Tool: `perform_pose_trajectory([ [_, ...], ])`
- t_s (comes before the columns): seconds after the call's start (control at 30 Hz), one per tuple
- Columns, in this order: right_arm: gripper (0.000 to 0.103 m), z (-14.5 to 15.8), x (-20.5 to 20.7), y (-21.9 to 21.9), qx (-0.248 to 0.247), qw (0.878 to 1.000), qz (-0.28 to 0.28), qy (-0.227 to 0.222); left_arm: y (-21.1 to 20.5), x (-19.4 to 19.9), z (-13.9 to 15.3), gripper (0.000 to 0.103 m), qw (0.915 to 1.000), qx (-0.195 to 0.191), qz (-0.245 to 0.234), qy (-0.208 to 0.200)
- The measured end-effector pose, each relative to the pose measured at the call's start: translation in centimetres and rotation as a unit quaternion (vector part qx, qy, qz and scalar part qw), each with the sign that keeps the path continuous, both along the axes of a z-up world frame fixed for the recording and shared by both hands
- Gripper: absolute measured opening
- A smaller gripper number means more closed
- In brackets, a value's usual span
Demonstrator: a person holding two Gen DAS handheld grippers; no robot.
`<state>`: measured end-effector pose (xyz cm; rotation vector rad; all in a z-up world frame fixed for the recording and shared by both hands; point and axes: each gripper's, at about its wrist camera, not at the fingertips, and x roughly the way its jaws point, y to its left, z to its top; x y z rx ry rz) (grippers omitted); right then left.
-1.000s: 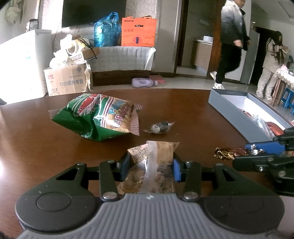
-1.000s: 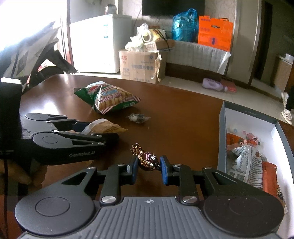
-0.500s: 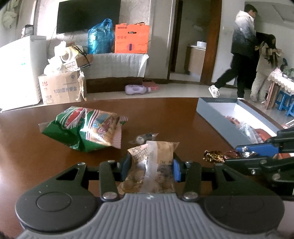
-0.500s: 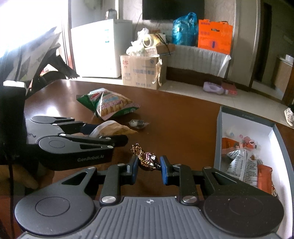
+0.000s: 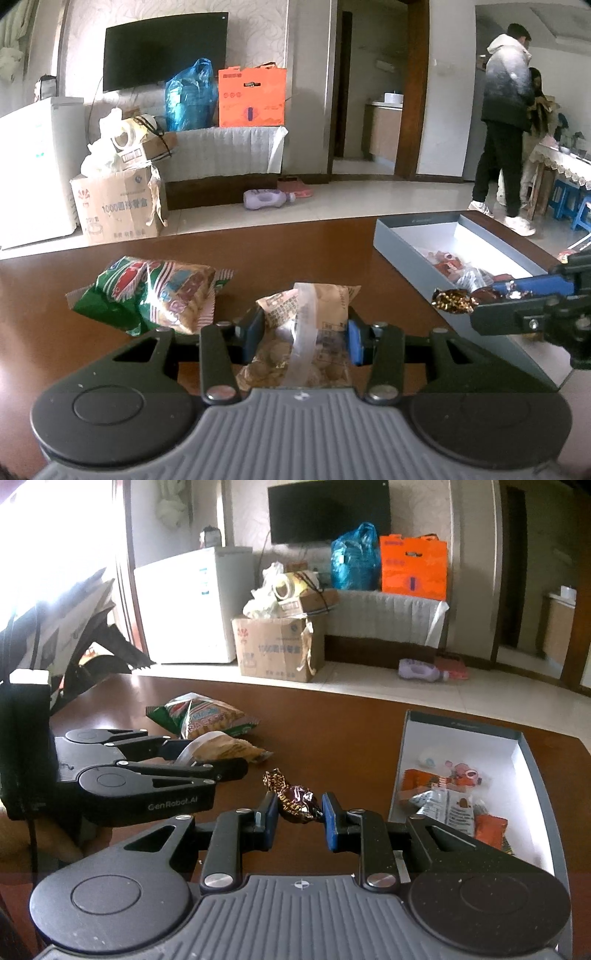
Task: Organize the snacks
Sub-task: 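Carry nut packet and chocolate candy in both grippers over the grey box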
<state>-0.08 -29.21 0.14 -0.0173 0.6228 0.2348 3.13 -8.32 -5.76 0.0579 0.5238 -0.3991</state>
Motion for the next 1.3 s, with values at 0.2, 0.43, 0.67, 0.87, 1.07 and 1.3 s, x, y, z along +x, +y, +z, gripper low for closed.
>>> perform_pose_trajectory([
  [0.2, 0.027, 0.5, -0.4, -1.0, 0.011, 1.0, -0.007, -0.007, -1.6, 0.6, 0.1, 0.043, 0.9999, 0.006, 0.007, 0.006],
  [0.43, 0.027, 1.2, -0.9, -2.7, 0.022, 0.999, -0.032, -0.018, -4.4, 1.4, 1.8, 0.043, 0.9999, 0.004, -0.007, -0.007],
  [0.67, 0.027, 1.5, -1.2, -5.6, 0.026, 0.997, -0.073, -0.023, -9.0, 2.3, 3.3, 0.043, 0.9994, 0.0, -0.031, -0.018],
  [0.87, 0.027, 1.2, -1.3, -8.1, 0.016, 0.993, -0.11, -0.025, -13.5, 3.1, 3.5, 0.043, 0.9984, 0.0, -0.053, -0.019],
  [1.07, 0.027, 0.4, -1.3, -10.3, 0.018, 0.991, -0.135, -0.018, -18.1, 3.9, 3.5, 0.043, 0.997, -0.001, -0.074, -0.02],
  [1.3, 0.027, -0.4, -1.3, -11.3, 0.013, 0.99, -0.141, -0.001, -21.9, 4.1, 2.9, 0.043, 0.9952, 0.005, -0.097, -0.013],
])
